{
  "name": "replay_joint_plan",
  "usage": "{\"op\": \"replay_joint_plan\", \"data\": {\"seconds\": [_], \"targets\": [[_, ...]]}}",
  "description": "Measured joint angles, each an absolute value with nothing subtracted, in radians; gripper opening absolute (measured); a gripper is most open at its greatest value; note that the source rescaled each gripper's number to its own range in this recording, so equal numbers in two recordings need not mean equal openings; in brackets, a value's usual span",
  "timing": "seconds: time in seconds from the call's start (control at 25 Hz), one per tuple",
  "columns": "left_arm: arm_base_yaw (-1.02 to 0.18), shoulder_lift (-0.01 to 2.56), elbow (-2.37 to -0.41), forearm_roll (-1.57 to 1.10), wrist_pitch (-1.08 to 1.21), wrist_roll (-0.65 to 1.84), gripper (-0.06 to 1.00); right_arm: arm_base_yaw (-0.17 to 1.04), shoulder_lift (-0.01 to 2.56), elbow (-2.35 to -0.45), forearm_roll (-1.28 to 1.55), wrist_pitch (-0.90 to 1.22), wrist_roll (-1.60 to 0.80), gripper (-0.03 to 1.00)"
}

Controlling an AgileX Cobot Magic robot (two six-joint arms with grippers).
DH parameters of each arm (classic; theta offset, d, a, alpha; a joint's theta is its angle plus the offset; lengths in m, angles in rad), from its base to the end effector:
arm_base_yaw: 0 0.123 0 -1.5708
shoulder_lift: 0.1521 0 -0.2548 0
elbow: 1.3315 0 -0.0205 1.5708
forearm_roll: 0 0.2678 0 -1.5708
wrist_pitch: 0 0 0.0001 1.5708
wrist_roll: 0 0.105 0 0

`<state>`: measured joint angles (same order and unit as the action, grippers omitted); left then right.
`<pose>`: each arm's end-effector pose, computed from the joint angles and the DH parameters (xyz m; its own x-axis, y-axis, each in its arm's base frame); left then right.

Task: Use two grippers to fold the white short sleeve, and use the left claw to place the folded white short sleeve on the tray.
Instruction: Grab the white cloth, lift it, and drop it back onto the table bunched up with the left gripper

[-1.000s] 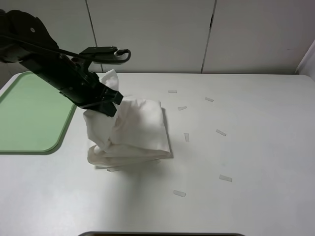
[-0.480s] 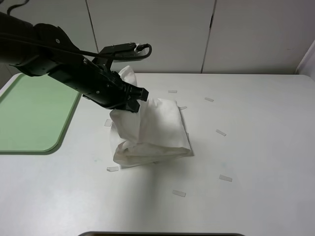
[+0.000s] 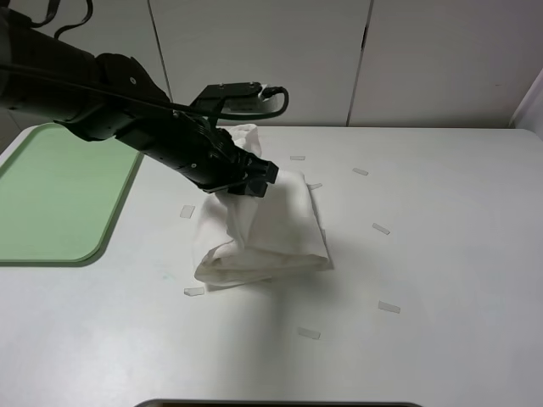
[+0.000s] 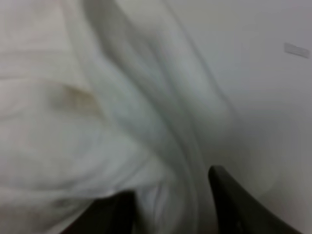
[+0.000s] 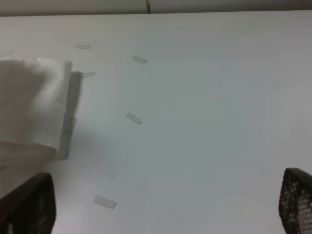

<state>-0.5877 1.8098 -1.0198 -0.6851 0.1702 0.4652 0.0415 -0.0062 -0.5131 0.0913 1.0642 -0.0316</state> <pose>0.3139 -0.2227 0.1237 -0.7321 0.2355 -0.6392 0.4670 0.8566 -0.2194 0.0498 0.0104 0.2834 -0.4413 -0.0056 -0.8973 -0.1072 0.9931 0.0466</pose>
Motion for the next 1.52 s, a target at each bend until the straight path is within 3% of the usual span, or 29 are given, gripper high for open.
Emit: {"op": "replay_joint_plan", "data": {"seconds": [0.32,0.6,0.76,0.8,0.84,0.96,1.28,1.52], "targets": [[-0.740,1.810,-1.075,-0.685,0.012,0.892,0.38,0.041,-0.006,-0.513,0.091,1.064,-0.032,1.00],[-0.789,1.810,-1.115,-0.687,-0.067,0.973,0.40,0.041,-0.006,-0.513,0.092,1.063,-0.032,1.00],[-0.755,1.805,-1.115,-0.688,-0.095,0.973,0.53,0.041,-0.006,-0.513,0.093,1.063,-0.032,1.00],[-0.717,1.792,-1.115,-0.688,-0.095,0.971,0.67,0.041,-0.006,-0.513,0.093,1.063,-0.032,1.00],[-0.717,1.792,-1.115,-0.688,-0.095,0.971,0.67,0.041,-0.006,-0.513,0.093,1.063,-0.032,1.00],[-0.632,1.772,-1.100,-0.688,-0.098,0.956,0.83,0.041,-0.006,-0.513,0.093,1.063,-0.032,1.00],[-0.505,1.770,-0.990,-0.576,-0.106,0.953,0.88,0.041,-0.006,-0.513,0.094,1.063,-0.032,1.00],[-0.492,1.770,-0.928,-0.419,-0.104,0.953,0.89,0.041,-0.006,-0.513,0.094,1.064,-0.032,1.00]]}}
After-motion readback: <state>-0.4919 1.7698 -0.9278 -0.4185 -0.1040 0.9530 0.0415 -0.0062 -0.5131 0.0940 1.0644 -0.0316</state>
